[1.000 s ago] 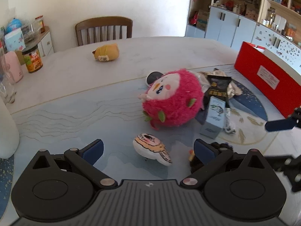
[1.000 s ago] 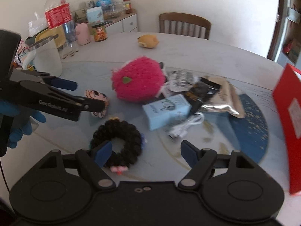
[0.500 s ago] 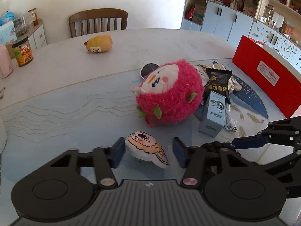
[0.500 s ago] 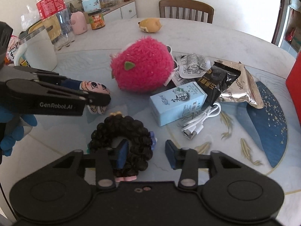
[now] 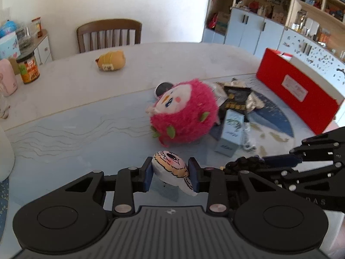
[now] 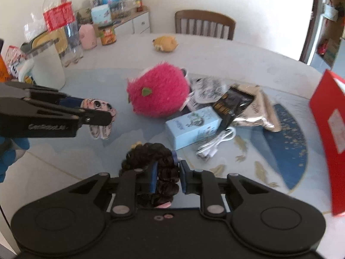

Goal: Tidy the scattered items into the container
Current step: 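Carry the plush and bracelet in both tools over the red box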

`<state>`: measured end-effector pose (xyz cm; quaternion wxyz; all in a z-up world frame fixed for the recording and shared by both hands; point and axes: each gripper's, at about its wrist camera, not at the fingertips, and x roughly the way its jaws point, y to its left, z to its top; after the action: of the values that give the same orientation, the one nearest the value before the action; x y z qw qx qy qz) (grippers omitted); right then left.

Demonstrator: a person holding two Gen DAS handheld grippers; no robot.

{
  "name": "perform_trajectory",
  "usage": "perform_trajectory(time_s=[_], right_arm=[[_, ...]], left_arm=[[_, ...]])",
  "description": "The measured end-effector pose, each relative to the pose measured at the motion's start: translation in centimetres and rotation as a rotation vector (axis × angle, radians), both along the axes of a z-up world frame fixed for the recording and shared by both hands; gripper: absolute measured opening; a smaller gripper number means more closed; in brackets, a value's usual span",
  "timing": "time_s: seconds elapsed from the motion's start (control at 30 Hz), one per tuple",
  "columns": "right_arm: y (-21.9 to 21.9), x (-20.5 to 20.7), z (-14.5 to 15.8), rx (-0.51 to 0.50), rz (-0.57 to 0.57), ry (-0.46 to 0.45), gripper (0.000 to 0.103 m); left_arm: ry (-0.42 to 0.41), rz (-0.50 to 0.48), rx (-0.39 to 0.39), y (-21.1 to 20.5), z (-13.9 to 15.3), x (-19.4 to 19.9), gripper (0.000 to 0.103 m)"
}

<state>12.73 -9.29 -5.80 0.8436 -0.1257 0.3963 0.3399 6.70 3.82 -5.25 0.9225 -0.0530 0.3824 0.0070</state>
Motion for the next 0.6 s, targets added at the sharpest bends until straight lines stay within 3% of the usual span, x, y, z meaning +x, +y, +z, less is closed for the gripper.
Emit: perform_trajectory(time_s=[0.27, 0.6], right_arm=[[-4.0, -0.8, 5.7, 0.067, -0.125, -0.118, 0.103], [-11.6, 0.7, 11.9, 0.134, -0.300, -0.295, 0.103]], left_arm=[[-0.090, -0.078, -0.042, -1.3, 4.8, -1.4, 0.033], [-0.204, -0.273, -0.038, -6.6, 11.0, 0.7, 0.033]])
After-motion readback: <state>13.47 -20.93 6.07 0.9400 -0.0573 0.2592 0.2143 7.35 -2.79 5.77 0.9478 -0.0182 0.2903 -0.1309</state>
